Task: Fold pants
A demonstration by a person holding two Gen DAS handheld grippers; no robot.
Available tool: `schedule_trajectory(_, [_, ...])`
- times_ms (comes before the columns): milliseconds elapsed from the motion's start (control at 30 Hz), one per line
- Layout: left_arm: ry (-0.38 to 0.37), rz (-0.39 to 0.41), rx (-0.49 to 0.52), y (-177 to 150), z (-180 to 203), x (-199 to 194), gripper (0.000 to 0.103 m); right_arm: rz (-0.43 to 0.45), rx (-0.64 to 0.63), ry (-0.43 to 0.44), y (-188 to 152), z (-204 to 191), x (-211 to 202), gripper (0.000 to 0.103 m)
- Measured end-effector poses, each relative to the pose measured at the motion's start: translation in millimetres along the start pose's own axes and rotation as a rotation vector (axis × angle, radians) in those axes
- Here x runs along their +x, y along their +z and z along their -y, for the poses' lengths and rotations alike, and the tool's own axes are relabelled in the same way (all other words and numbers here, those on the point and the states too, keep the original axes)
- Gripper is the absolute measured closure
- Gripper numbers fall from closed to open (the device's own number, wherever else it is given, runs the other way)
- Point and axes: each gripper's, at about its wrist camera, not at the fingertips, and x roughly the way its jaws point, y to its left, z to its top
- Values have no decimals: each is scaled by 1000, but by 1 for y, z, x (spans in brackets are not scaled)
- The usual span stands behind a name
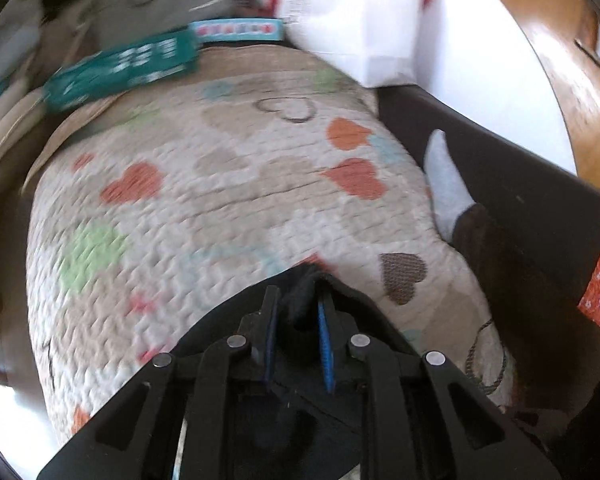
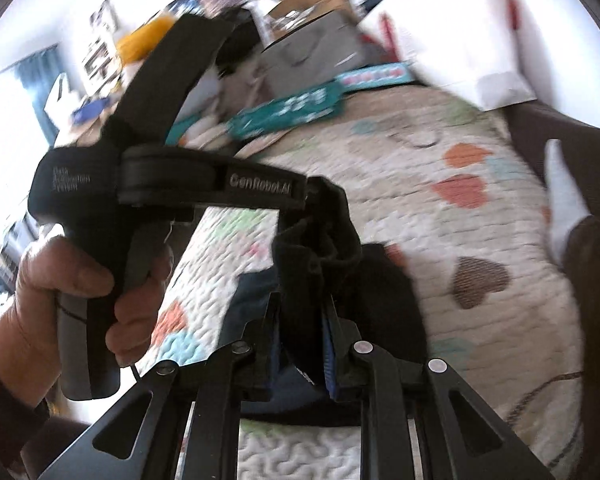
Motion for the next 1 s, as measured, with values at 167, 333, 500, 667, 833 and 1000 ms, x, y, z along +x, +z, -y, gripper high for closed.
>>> schedule_trajectory(167, [11,-2,-121,-29,-49,0,87,-81,-98,27,-10,-33,35,84])
schedule_trajectory(333, [39,-46,-248,-64,-95,14,70,-158,-145,33,-28,-43,60,78])
schedule_trajectory(500, [27,-31,-393,-91,-127,10,42,-165,-159,81,-37,-46,56,55])
schedule_trajectory(667, [49,-14,-463,-104,-140,2,40,-173,-177,160,-45,-59,46,41])
schedule_trajectory(833, [103,7,-641,-123,-176,-15,40,-207,-265,199,-57,-71,26,40])
schedule_trajectory(1000, [57,105,-671,-144,-164,-51,40,-149,-295,111,-33,-54,6,40])
